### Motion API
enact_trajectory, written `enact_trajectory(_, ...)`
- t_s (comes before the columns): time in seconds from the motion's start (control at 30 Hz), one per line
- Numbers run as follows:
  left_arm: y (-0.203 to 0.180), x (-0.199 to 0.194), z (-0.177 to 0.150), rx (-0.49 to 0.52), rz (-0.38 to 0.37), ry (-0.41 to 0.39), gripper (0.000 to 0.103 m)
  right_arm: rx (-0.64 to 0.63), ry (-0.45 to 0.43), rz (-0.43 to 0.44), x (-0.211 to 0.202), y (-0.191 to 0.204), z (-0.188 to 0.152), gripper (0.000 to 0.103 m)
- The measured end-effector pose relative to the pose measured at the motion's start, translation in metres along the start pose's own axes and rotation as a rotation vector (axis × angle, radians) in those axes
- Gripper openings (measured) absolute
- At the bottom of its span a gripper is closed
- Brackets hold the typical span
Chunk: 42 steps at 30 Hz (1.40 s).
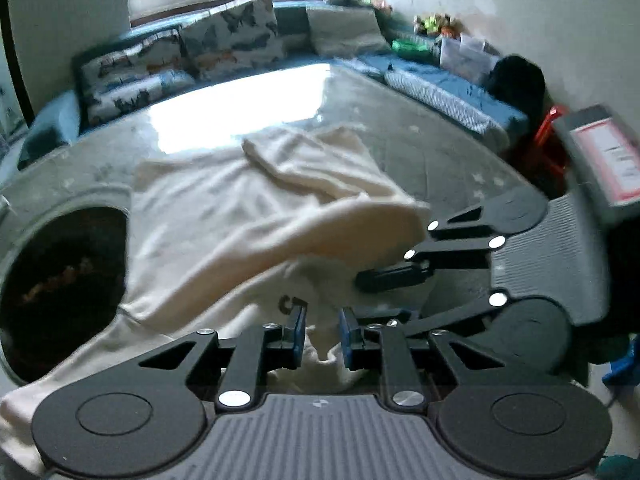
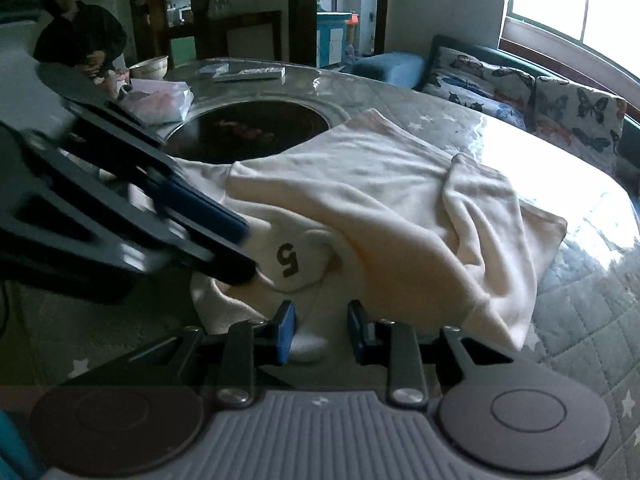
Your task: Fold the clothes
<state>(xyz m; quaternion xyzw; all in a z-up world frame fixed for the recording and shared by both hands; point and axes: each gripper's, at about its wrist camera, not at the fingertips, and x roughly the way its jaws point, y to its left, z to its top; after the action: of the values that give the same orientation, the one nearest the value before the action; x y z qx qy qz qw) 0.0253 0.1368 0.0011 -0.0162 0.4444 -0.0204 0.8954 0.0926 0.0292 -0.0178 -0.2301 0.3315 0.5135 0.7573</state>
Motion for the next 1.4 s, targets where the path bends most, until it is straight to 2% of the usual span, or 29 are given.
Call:
enact_trajectory(0.07, 0.004, 0.01, -0.005, 0.004, 0.026, 0.029, 0.021, -0.011, 0.001, -0.014, 0.0, 0.002, -0.001, 0.016)
enact_trajectory(0.17, 0.009, 0.016, -0.012, 0.001, 0.059, 0.047, 0.018, -0.006, -0.016, -0.015, -0.004, 0.0, -0.002, 0.009)
enact_trajectory(0.2, 0.012, 0.014, -0.014, -0.012, 0.052, 0.044, 0.01, -0.004, -0.022, -0.016, -0.005, 0.0, -0.003, 0.008)
enact_trajectory(0.27, 0.016, 0.007, -0.017, -0.031, 0.044, 0.029, 0.008, 0.018, -0.038, -0.003, -0.01, -0.003, -0.002, 0.007)
enact_trajectory(0.4, 0.016, -0.019, -0.023, -0.044, 0.025, -0.03, 0.006, 0.031, -0.084, 0.03, -0.034, -0.002, -0.002, 0.007)
enact_trajectory(0.53, 0.012, -0.052, -0.038, -0.029, -0.001, -0.078, 0.006, 0.006, -0.073, 0.081, -0.055, 0.006, -0.011, 0.007)
enact_trajectory(0.67, 0.008, -0.054, -0.058, 0.013, -0.017, -0.026, 0.007, -0.057, 0.015, 0.152, -0.057, 0.018, -0.024, 0.006)
enact_trajectory(0.73, 0.006, -0.05, -0.065, 0.029, -0.025, 0.005, 0.007, -0.084, 0.025, 0.17, -0.059, 0.022, -0.023, 0.007)
enact_trajectory(0.9, 0.004, -0.048, -0.07, 0.055, -0.036, 0.012, 0.007, -0.055, -0.059, 0.196, -0.061, 0.023, -0.004, 0.012)
enact_trajectory(1.0, 0.007, -0.053, -0.07, 0.051, -0.034, -0.004, 0.007, -0.047, -0.038, 0.212, -0.044, 0.026, -0.001, 0.019)
enact_trajectory(1.07, 0.008, -0.057, -0.07, 0.062, -0.021, -0.013, 0.008, -0.058, 0.006, 0.222, -0.032, 0.032, -0.008, 0.022)
enact_trajectory(1.17, 0.006, -0.059, -0.068, 0.082, -0.001, -0.021, 0.013, -0.131, 0.023, 0.173, -0.028, 0.045, -0.021, 0.022)
enact_trajectory(1.3, -0.006, -0.051, -0.064, 0.143, 0.016, -0.039, 0.033, -0.148, 0.023, 0.138, -0.03, 0.05, -0.024, 0.02)
enact_trajectory(1.4, -0.016, -0.04, -0.064, 0.198, 0.019, -0.047, 0.035, -0.142, 0.023, 0.125, -0.031, 0.05, -0.025, 0.016)
